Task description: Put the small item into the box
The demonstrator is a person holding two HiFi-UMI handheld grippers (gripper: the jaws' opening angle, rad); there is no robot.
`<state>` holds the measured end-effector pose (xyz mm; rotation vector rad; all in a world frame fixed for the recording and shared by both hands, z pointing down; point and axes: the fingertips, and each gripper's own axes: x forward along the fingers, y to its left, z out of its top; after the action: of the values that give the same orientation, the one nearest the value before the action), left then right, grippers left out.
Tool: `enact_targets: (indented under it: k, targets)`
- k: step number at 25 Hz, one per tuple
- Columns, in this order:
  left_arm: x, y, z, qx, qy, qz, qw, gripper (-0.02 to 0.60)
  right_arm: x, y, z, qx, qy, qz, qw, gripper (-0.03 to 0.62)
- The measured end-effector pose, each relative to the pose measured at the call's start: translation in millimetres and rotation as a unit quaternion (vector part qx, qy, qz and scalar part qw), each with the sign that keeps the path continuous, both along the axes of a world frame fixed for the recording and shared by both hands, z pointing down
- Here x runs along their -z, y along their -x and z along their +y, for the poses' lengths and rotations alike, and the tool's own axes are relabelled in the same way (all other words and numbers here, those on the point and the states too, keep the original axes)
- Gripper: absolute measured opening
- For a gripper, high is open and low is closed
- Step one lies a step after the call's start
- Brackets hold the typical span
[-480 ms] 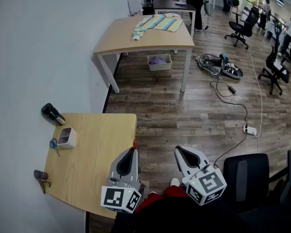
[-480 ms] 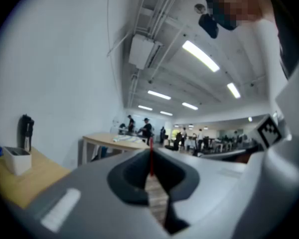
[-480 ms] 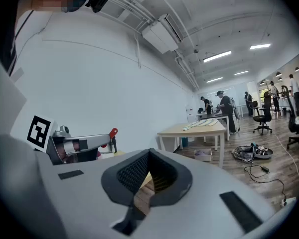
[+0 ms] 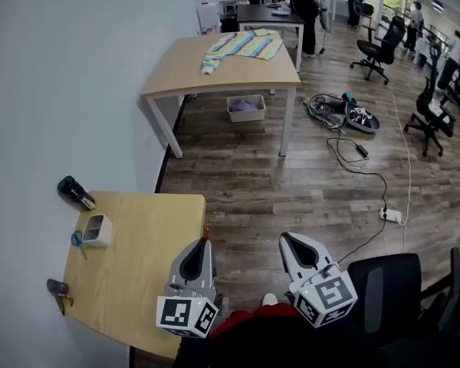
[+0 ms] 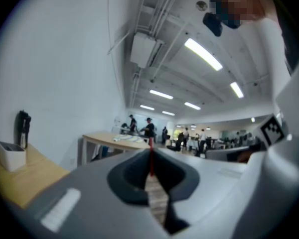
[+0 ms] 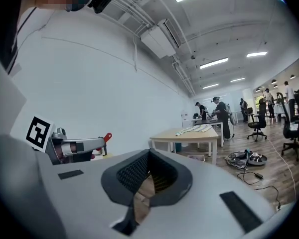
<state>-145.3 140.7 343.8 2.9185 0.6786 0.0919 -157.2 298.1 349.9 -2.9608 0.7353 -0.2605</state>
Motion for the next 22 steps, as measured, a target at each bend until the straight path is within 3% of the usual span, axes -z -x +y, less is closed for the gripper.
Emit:
enact_targets:
  k: [9,22]
  targets:
    - [10,-27,15,0.015,-0.004,0.019,0.9997,0.014,18,-33,57,-0.044,-0.003,0.036,0.998,0.008]
    - [23,-46,45,0.019,-0.024,0.036,0.9989,0.014,14,-44,100,-0.064,-0.031,0.029,0.997,0.008]
